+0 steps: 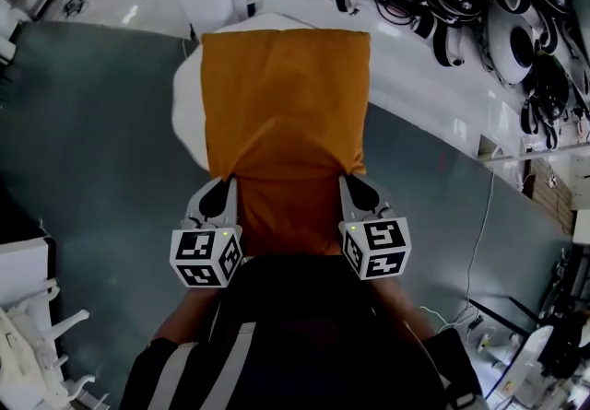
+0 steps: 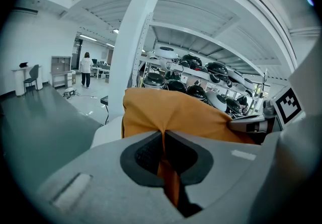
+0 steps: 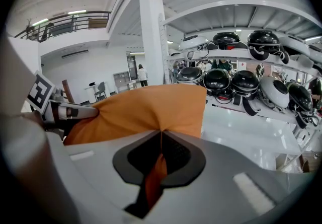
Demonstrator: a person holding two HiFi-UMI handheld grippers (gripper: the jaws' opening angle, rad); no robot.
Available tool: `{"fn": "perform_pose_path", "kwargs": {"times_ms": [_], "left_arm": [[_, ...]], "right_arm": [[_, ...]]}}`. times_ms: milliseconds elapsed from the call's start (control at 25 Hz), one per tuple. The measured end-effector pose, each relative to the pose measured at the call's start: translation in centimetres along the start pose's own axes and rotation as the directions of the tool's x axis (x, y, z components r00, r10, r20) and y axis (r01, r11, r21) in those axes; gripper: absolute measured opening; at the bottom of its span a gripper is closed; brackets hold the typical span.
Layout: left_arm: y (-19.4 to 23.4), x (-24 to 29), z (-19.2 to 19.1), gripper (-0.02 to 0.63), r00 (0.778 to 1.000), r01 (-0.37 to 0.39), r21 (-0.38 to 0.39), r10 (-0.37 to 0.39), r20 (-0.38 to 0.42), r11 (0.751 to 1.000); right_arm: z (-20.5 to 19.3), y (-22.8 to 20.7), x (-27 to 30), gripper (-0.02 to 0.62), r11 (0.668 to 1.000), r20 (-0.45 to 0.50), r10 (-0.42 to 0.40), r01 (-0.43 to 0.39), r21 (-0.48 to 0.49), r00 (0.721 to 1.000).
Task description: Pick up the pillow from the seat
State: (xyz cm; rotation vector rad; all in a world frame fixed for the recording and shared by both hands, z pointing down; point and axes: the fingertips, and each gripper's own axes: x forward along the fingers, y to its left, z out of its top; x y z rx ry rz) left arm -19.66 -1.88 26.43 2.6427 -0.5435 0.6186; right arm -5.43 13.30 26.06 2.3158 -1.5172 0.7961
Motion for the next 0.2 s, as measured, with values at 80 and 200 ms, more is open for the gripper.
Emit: {"fn": "perform_pose_path", "kwargs": {"times_ms": [80, 200], "left_arm": [[0.10, -0.10, -0.22, 0.008, 1.000, -0.002, 0.001, 0.002, -0.003, 1.000], [0.18, -0.32, -0.58, 0.008, 1.000, -0.004, 0.001, 0.004, -0.009, 1.000]], "right_arm": [[-0.26, 0.16, 0.00, 0.008, 1.000, -0.004, 0.002, -0.002, 0.002, 1.000], [-0.69, 0.40, -0.06, 0.009, 1.000, -0.010, 0.006, -0.005, 0.005, 1.000]]}}
